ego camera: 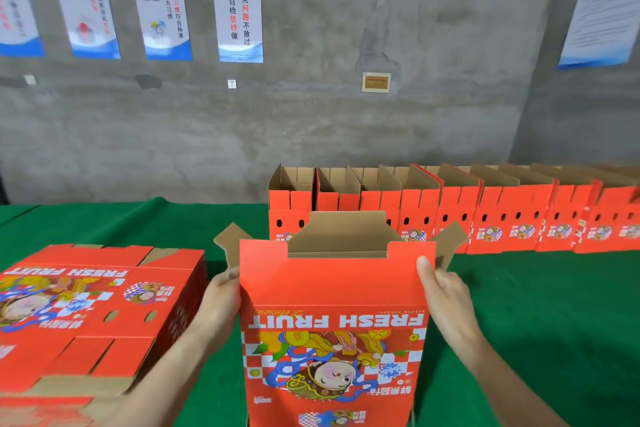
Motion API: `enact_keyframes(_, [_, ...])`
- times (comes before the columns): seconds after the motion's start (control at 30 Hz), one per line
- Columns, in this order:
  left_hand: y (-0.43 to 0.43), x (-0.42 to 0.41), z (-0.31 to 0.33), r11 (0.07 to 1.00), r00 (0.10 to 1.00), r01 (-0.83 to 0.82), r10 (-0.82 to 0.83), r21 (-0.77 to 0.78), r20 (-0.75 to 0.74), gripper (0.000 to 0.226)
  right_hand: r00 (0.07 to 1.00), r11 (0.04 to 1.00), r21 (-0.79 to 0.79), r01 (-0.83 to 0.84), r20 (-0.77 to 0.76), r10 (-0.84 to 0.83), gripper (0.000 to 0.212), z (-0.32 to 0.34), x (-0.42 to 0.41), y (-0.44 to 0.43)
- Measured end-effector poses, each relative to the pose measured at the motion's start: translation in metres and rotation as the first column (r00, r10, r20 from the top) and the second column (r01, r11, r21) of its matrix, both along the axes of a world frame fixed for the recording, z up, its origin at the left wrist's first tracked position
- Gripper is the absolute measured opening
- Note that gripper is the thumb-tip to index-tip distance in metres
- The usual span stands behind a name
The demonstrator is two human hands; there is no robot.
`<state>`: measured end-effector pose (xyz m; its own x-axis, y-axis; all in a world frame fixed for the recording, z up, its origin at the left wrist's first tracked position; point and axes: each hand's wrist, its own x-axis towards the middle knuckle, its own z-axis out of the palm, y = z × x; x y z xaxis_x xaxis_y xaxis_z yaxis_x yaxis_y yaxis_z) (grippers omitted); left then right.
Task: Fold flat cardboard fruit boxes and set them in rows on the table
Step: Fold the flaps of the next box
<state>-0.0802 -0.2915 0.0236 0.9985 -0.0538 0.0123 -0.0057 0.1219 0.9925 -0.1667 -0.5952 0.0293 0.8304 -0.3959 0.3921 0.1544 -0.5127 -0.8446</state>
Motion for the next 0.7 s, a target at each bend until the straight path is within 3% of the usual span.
enact_keyframes(0.1, [-0.018,-0.004,-0.006,0.980,0.988,-0.154,0.154,-0.129,-0.011,0.029,0.996,0.991,0.110,0.079,0.041,-0.084,0.061,0.010,0.005,0.001])
enact_keyframes(0.2, [-0.021,-0.006,-0.003,0.918,0.914,-0.394,0.388,0.037,0.116,0.039,0.997,0.967,0.245,0.073,0.013,-0.078,0.062,0.017,0.014,-0.003])
enact_keyframes(0.27, [-0.018,-0.016,0.000,0.841,0.830,-0.528,0.481,0.117,0.284,0.040,0.998,0.970,0.235,0.065,0.007,-0.068,0.059,0.015,0.018,-0.003])
enact_keyframes(0.4, [-0.015,-0.034,-0.004,0.854,0.813,-0.497,0.396,0.156,0.426,0.044,0.994,0.984,0.156,0.082,-0.082,-0.070,0.038,0.000,0.022,0.000])
enact_keyframes(0.53, [-0.011,-0.040,-0.005,0.758,0.805,-0.509,0.250,0.409,0.538,0.064,0.994,0.997,0.005,0.082,-0.076,-0.081,0.055,-0.008,0.018,0.006])
enact_keyframes(0.6, [-0.010,-0.042,-0.002,0.757,0.820,-0.480,0.209,0.443,0.533,0.070,0.983,0.979,-0.150,0.137,-0.105,-0.153,0.017,-0.002,0.014,0.010])
enact_keyframes(0.67, [-0.008,-0.042,-0.001,0.756,0.825,-0.459,0.166,0.467,0.540,0.074,0.944,0.909,-0.379,0.175,-0.196,-0.264,0.067,-0.002,0.015,0.008])
enact_keyframes(0.7, [-0.008,-0.042,0.000,0.757,0.825,-0.448,0.145,0.476,0.546,0.075,0.940,0.843,-0.497,0.205,-0.139,-0.311,0.082,0.001,0.012,0.009])
